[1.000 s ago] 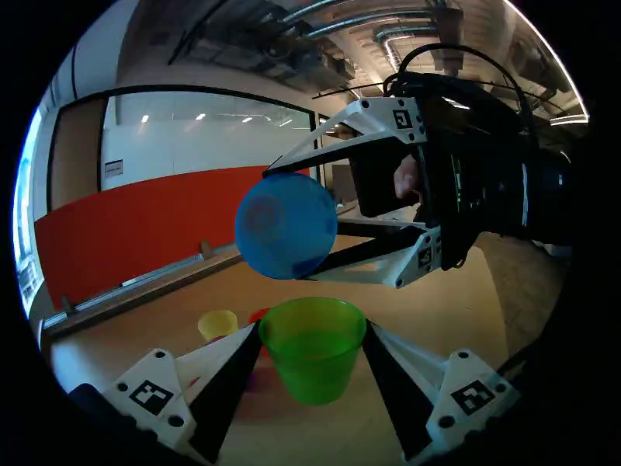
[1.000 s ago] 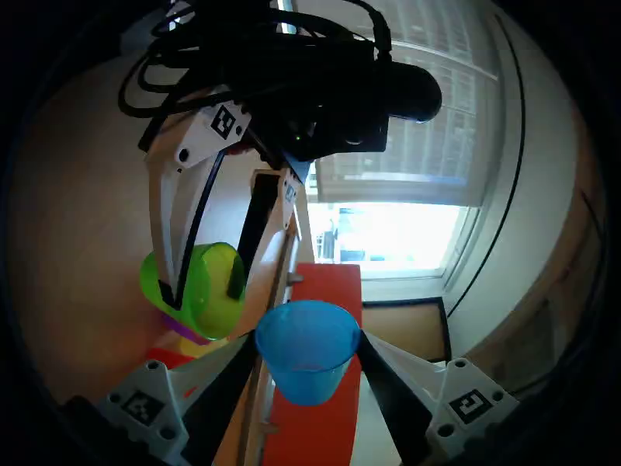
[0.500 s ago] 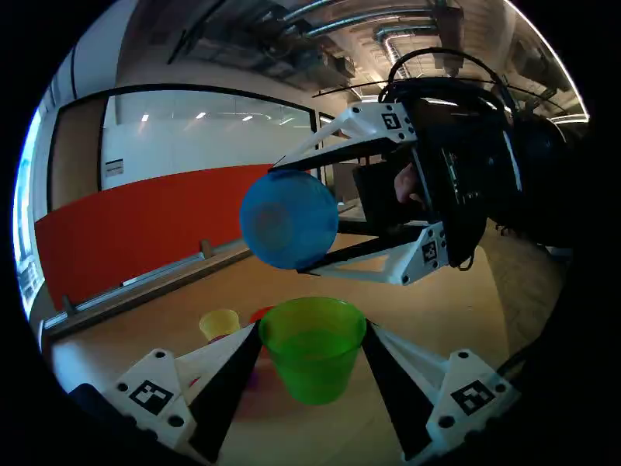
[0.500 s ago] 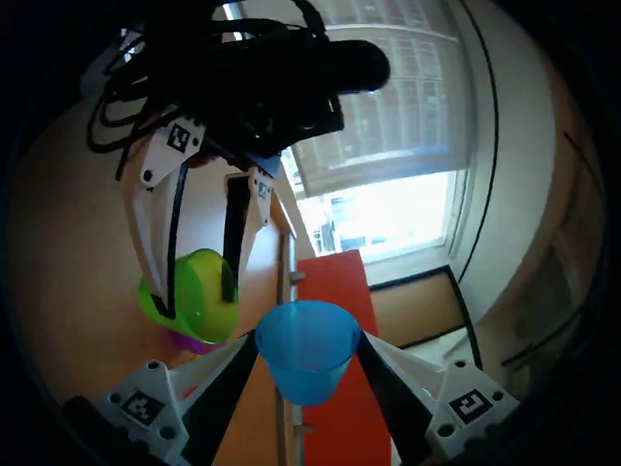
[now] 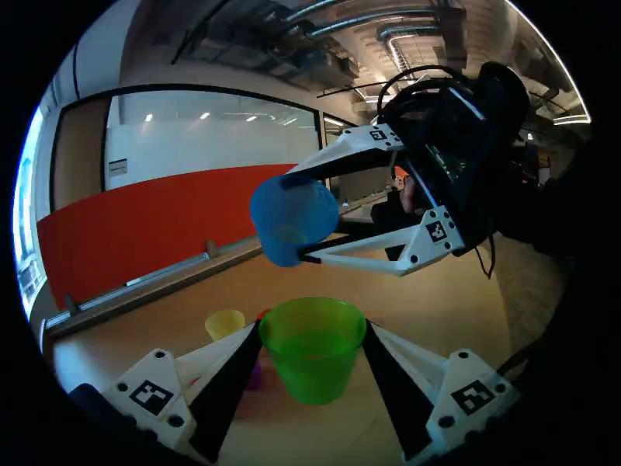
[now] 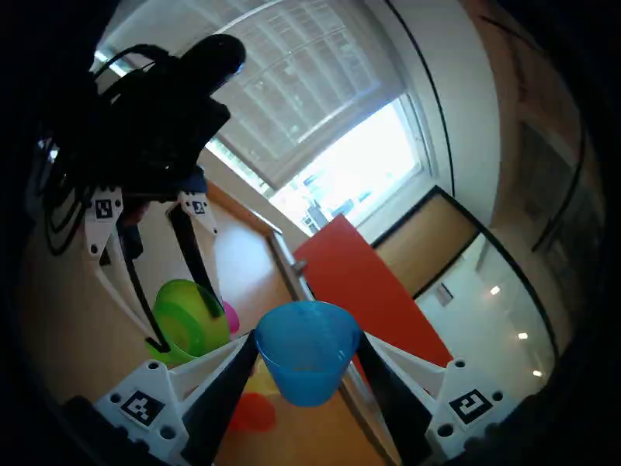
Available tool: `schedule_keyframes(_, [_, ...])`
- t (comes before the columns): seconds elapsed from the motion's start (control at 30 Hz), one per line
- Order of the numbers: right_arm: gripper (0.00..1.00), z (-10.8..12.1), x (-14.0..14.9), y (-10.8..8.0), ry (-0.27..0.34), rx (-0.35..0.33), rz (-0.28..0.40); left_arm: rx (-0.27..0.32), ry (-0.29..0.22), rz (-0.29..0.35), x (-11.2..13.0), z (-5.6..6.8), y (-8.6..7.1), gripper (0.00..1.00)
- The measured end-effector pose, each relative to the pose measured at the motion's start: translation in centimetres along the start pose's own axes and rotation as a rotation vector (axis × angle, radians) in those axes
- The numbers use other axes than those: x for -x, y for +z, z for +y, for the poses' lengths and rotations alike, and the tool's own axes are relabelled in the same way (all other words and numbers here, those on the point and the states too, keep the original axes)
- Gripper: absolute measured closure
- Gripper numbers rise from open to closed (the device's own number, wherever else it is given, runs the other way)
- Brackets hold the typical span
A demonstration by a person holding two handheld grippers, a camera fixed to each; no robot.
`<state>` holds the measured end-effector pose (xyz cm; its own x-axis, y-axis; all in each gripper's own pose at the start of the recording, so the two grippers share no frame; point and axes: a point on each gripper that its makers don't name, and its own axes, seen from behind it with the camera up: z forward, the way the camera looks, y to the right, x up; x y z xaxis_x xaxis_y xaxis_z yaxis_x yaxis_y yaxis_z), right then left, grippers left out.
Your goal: Pour water
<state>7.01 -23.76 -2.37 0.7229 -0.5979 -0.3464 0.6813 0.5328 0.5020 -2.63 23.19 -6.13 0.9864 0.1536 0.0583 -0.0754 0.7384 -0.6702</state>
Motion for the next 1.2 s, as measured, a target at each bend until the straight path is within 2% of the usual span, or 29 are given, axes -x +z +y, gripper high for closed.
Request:
schedule_keyframes(0.3, [0.08,0.1,1.6,-0.2,0.313,-0.029,-0.043,-0.024,-0.010,0.005,-0.2,-0.9,-0.4,0.11])
schedule_keyframes(0.5, [0.08,0.3,2.3,-0.2,0.477,-0.050,-0.057,-0.045,-0.024,0.002,0.1,-1.9,-0.5,0.11])
schedule_keyframes(0.9, [0.08,0.4,3.6,-0.4,0.606,-0.066,-0.093,-0.057,-0.033,-0.034,1.6,-2.9,-0.8,0.11])
schedule_keyframes(1.2, [0.08,-0.8,5.8,-0.8,0.710,-0.120,-0.155,-0.065,-0.019,-0.084,3.5,-3.4,-1.0,0.11])
